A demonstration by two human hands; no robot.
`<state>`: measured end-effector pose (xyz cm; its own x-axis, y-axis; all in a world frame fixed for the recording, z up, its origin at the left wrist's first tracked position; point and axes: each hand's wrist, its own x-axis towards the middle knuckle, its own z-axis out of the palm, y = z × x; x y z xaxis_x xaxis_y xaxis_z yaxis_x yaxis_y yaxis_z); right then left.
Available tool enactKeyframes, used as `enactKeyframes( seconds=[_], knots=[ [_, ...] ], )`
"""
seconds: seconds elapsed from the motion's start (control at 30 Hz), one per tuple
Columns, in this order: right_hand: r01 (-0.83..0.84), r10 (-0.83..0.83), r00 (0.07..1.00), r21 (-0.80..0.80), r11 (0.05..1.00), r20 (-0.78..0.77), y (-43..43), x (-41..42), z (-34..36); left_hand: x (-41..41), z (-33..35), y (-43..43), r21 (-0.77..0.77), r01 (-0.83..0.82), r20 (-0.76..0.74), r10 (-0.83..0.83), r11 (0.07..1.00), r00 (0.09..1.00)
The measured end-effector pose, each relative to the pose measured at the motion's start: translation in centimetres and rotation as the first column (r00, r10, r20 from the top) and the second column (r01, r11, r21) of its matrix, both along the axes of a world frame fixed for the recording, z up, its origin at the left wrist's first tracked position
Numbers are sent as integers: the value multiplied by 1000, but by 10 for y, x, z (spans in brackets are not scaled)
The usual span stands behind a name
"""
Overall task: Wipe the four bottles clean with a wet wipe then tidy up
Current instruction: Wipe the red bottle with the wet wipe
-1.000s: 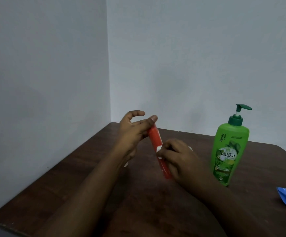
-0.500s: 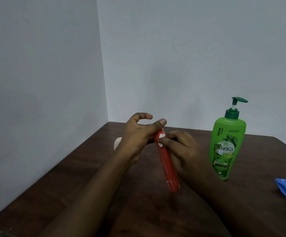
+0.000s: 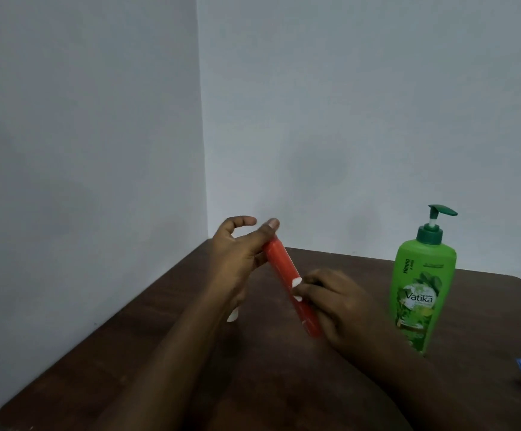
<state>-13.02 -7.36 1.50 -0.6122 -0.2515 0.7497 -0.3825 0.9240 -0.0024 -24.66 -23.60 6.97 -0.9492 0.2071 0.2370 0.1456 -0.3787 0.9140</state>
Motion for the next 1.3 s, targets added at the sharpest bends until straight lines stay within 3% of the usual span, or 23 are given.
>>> enactKeyframes(
  seconds=[0.17, 0.3, 0.43, 0.57, 0.7, 1.1, 1.3],
  knots=[
    [55, -60, 988, -36, 998, -145, -8, 2, 2, 19, -10, 14, -99, 237, -86, -245, 966, 966],
    [48, -69, 972, -99, 994, -224, -11, 3, 1, 17, -11, 15, -78, 293, -79, -299, 953, 951],
    [24, -42, 981, -96, 995, -188, -13, -1, -1, 14, -8, 11, -30, 204, -95, -206, 978, 974],
    [3, -10, 995, -71, 997, -102, -7, -6, -4, -1, -2, 0, 120, 18, -23, -15, 993, 1000],
    [8, -10, 999, -43, 999, -47, -4, -7, -4, -14, 7, -14, 212, -79, 26, 76, 974, 997],
    [-22, 19, 999, -75, 997, -41, 3, -6, -2, -30, 13, -30, 320, -124, 81, 103, 939, 991],
    [-17, 12, 996, -54, 998, -93, -5, -2, 0, -4, 3, -5, 171, 13, -21, -9, 985, 1000]
  ],
)
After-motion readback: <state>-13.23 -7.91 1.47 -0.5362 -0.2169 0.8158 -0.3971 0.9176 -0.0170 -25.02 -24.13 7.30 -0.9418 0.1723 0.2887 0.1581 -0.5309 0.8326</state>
